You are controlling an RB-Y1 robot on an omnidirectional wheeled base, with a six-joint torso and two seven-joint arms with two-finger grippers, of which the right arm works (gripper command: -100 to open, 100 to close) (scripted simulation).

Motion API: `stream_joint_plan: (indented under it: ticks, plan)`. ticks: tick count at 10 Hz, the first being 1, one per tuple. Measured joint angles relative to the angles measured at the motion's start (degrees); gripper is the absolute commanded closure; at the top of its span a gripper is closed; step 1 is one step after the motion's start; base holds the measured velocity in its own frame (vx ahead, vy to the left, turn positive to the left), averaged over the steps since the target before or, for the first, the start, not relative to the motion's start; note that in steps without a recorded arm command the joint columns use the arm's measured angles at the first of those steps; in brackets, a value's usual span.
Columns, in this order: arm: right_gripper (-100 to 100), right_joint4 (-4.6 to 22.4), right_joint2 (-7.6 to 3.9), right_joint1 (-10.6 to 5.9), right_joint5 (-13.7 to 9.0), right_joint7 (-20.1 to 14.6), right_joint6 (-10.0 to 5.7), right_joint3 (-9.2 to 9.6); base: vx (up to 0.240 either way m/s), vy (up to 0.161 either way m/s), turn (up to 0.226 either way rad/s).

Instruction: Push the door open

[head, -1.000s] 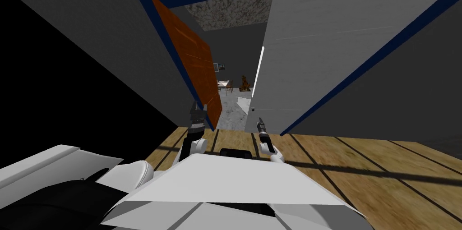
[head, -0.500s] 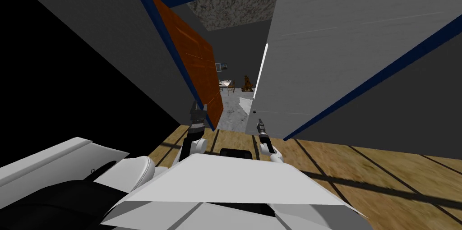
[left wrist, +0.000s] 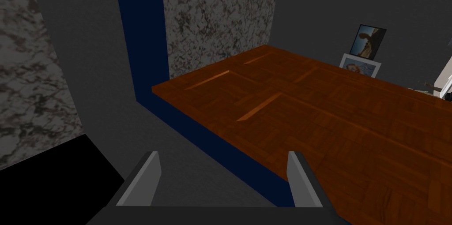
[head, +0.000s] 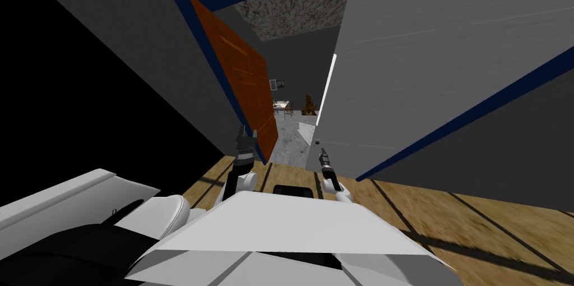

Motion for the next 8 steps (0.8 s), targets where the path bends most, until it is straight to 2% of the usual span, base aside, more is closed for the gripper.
stream_joint_plan:
  ticks: [5, 7, 8]
  plan:
    - [-100, 0.9, 0.26, -0.16, -0.2, 0.4, -0.67, -0.61, 0.193, -0.034, 0.026]
    - [-100, 1.0, 0.36, -0.03, -0.3, 0.5, -0.82, -0.75, 0.114, -0.011, 0.005]
    - [100, 1.0, 0.39, 0.01, -0.3, 0.5, -0.87, -0.74, -0.013, 0.000, 0.005]
